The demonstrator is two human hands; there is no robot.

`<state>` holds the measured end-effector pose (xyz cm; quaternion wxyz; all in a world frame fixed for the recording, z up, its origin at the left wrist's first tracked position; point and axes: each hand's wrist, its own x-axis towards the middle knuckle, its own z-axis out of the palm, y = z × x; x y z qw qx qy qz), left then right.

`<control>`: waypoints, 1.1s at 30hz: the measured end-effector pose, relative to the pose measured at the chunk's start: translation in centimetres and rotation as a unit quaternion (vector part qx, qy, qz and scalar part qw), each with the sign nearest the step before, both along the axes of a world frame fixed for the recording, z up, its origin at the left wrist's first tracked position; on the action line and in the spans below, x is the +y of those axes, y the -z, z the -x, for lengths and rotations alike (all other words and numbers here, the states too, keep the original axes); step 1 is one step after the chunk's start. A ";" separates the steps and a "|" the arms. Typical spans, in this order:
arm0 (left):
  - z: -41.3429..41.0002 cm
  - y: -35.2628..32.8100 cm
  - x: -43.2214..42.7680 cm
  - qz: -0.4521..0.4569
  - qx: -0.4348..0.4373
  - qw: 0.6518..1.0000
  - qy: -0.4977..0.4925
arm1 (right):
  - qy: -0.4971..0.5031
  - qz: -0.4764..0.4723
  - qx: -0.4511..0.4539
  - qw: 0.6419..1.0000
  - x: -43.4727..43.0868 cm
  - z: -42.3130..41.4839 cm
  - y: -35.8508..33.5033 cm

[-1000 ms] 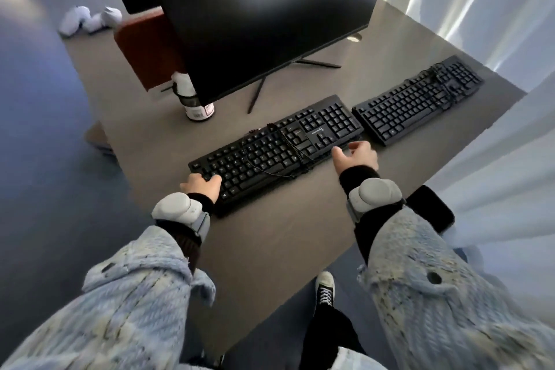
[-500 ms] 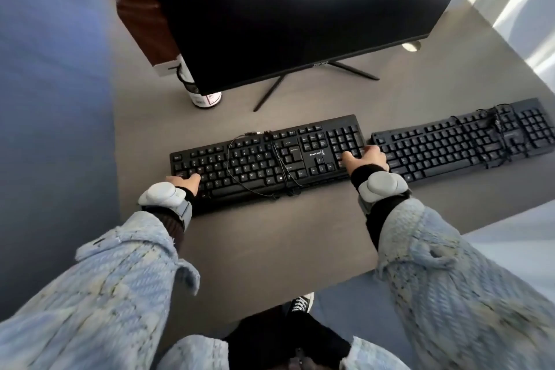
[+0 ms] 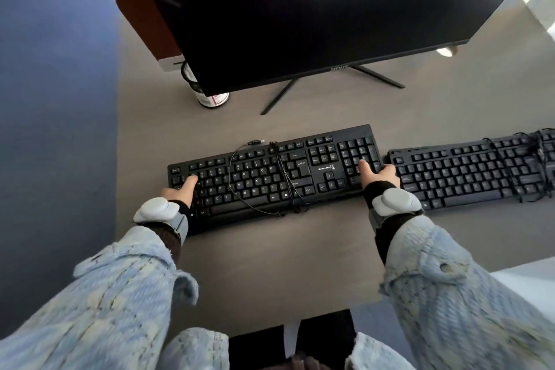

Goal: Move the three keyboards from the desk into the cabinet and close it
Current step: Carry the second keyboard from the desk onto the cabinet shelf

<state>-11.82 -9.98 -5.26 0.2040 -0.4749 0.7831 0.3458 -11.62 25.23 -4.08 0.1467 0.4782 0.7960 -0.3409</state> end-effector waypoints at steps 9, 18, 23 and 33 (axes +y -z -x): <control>-4.5 -4.5 1.7 0.009 0.048 0.993 -0.103 | -0.020 0.020 0.056 0.998 0.6 0.5 -3.0; -11.5 -12.3 0.7 0.071 0.175 0.962 -0.197 | -0.096 0.095 0.209 0.969 -1.5 1.2 -11.1; -16.5 -15.7 -2.3 0.108 0.212 0.937 -0.257 | -0.155 0.137 0.261 0.943 -5.8 0.0 -14.4; -30.9 -18.4 -10.3 0.153 0.229 0.874 -0.400 | -0.288 0.184 0.307 0.888 -21.6 -5.9 -17.2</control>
